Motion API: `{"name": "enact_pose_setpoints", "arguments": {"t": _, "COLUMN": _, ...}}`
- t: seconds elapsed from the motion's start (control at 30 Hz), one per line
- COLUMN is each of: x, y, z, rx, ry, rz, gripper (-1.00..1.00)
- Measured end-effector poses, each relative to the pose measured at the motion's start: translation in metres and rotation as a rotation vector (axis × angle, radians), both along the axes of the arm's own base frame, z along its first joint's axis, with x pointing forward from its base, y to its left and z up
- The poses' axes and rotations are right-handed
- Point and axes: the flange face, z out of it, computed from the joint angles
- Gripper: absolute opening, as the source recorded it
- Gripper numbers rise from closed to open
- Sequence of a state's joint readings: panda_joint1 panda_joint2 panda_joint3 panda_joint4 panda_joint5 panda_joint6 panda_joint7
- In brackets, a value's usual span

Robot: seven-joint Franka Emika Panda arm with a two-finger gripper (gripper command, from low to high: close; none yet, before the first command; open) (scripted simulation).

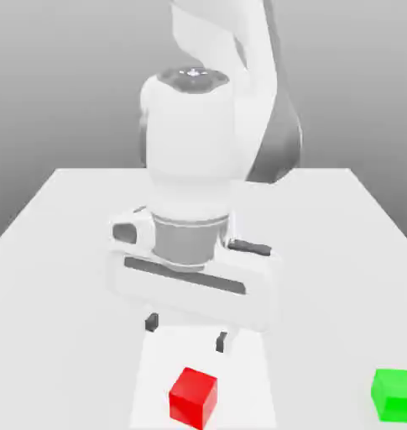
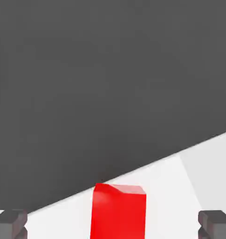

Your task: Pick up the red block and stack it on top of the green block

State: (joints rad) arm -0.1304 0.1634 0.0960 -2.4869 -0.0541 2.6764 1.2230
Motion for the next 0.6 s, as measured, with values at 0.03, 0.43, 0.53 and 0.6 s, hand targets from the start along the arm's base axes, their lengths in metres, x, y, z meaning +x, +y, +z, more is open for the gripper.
{"name": "enact_pose_setpoints", "arguments": {"t": 0.03, "x": -0.002, "y": 0.000, "z": -0.015, "rx": 0.005, "ry": 0.013, "rz": -0.008, "gripper": 0.00}}
{"name": "enact_pose_setpoints", "arguments": {"t": 0.43, "x": -0.004, "y": 0.001, "z": -0.078, "rx": 0.010, "ry": 0.026, "rz": -0.015, "gripper": -1.00}}
{"name": "enact_pose_setpoints", "arguments": {"t": 0.53, "x": -0.003, "y": 0.001, "z": -0.047, "rx": 0.011, "ry": 0.025, "rz": -0.016, "gripper": -1.00}}
{"name": "enact_pose_setpoints", "arguments": {"t": 0.6, "x": -0.004, "y": 0.005, "z": -0.024, "rx": 0.010, "ry": 0.026, "rz": -0.006, "gripper": -1.00}}
